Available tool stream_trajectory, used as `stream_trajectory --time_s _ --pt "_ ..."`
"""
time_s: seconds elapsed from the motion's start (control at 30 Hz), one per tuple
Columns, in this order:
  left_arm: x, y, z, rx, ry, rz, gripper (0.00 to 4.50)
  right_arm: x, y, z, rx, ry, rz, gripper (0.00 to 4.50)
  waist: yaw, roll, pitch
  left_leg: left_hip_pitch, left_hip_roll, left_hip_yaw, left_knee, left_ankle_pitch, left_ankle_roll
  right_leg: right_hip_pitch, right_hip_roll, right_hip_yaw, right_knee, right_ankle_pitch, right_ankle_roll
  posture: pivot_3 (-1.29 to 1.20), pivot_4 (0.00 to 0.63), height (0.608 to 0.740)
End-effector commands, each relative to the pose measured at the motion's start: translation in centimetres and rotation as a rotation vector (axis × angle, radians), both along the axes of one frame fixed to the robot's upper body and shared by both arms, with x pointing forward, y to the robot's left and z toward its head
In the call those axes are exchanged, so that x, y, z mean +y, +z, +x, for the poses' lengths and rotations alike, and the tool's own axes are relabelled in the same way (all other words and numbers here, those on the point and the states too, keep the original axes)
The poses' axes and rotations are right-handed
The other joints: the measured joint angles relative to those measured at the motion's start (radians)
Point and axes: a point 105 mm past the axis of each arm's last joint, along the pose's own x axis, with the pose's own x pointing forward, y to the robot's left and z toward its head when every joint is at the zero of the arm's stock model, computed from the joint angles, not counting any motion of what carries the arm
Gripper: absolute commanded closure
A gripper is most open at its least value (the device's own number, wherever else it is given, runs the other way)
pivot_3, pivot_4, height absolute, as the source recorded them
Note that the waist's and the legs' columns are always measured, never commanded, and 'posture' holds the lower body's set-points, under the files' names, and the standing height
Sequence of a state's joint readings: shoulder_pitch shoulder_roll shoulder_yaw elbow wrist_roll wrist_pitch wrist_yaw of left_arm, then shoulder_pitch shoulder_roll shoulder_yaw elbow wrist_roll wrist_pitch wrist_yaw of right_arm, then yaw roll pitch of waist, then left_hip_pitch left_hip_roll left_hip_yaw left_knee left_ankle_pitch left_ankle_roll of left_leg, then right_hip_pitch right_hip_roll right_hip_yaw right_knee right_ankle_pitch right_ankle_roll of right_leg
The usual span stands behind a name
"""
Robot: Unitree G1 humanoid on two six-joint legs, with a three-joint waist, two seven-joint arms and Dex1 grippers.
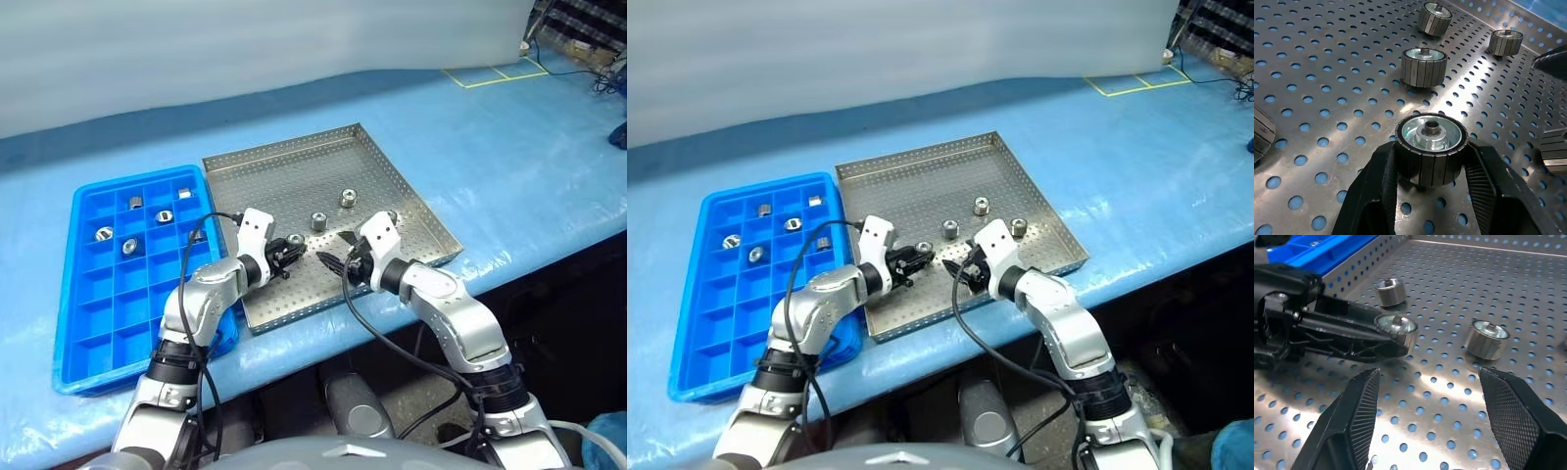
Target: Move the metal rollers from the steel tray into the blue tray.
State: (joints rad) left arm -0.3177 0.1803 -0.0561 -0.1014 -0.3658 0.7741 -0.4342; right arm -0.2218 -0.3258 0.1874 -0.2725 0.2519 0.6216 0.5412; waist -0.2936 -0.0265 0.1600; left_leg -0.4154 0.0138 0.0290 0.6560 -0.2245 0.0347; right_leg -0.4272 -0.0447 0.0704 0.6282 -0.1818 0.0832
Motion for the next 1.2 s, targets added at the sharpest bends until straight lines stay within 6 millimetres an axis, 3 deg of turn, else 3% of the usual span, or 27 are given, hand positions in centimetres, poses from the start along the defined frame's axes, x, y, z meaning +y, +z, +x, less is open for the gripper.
stream_trajectory --time_s 0.03,0.1,0.2,0.33,0.47,0.77,1.0,1.1,1.13,1.2 --pt "1.1 5.1 -0.2 -0.132 0.049 -0.091 2.81 0.5 1.2 -0.5 0.003 0.055 0.064 1.09 0.003 0.000 0.000 0.000 0.000 0.000 0.000 0.000 0.000 0.000 0.000 0.000 0.000 0.002 0.003 -0.25 0.150 0.740" --pt "2.6 6.6 -0.9 -0.175 0.095 -0.084 2.81 0.9 1.8 -0.9 0.015 0.101 0.105 1.09 0.005 0.000 0.000 0.000 0.000 0.000 0.000 0.000 0.000 0.000 0.000 0.000 0.000 0.002 0.003 -0.23 0.150 0.740" --pt "6.5 7.8 -1.6 -0.218 0.283 0.010 2.81 1.6 2.6 -1.9 0.023 0.185 0.149 1.09 0.007 0.000 0.000 0.000 0.001 0.000 -0.001 0.000 0.000 0.000 0.000 0.000 0.000 0.002 0.003 -0.20 0.150 0.740" --pt "12.9 8.5 -3.2 -0.239 0.594 0.197 2.81 1.7 2.6 -1.7 0.018 0.193 0.121 1.09 0.024 -0.001 0.001 0.001 0.001 -0.001 -0.001 0.000 0.000 0.000 0.001 -0.001 0.000 0.002 0.003 -0.13 0.150 0.740" --pt "16.7 8.3 -5.0 -0.222 0.790 0.356 2.81 2.2 2.5 -1.5 0.023 0.208 0.125 1.09 0.065 -0.002 0.001 0.001 0.000 -0.001 -0.001 0.000 0.000 0.000 0.001 -0.001 0.000 0.001 0.002 -0.07 0.150 0.740" --pt "17.3 5.9 -5.9 -0.129 0.874 0.373 2.81 3.3 2.6 -1.3 0.019 0.239 0.117 1.09 0.191 -0.005 0.001 0.000 0.000 -0.001 -0.001 0.000 -0.001 -0.001 -0.001 -0.003 -0.001 0.001 -0.008 -0.04 0.150 0.740" --pt "18.4 5.1 -5.2 -0.106 0.933 0.387 2.81 2.9 2.6 -0.9 0.012 0.213 0.102 1.09 0.224 -0.005 0.001 0.000 0.001 0.000 -0.001 0.000 -0.001 -0.001 -0.001 -0.003 -0.001 0.001 -0.010 -0.04 0.150 0.740" --pt "17.8 4.4 -4.4 -0.098 0.880 0.407 2.81 3.0 2.4 -0.9 0.010 0.209 0.093 1.09 0.226 -0.005 0.001 0.000 0.000 0.000 0.000 0.000 -0.001 -0.001 -0.001 -0.004 -0.001 0.001 -0.010 -0.05 0.150 0.740" --pt "17.5 4.2 -4.2 -0.099 0.862 0.408 2.09 3.1 2.4 -1.0 0.008 0.208 0.089 1.09 0.226 -0.005 0.001 0.000 0.000 0.000 0.000 0.000 -0.001 -0.001 -0.001 -0.004 -0.001 0.001 -0.010 -0.05 0.150 0.740" --pt "17.3 4.1 -4.0 -0.102 0.849 0.406 1.51 3.1 2.4 -1.0 0.005 0.208 0.084 1.09 0.226 -0.005 0.001 0.000 0.000 0.000 0.000 0.000 -0.001 -0.001 -0.001 -0.004 -0.001 0.001 -0.010 -0.07 0.150 0.740"
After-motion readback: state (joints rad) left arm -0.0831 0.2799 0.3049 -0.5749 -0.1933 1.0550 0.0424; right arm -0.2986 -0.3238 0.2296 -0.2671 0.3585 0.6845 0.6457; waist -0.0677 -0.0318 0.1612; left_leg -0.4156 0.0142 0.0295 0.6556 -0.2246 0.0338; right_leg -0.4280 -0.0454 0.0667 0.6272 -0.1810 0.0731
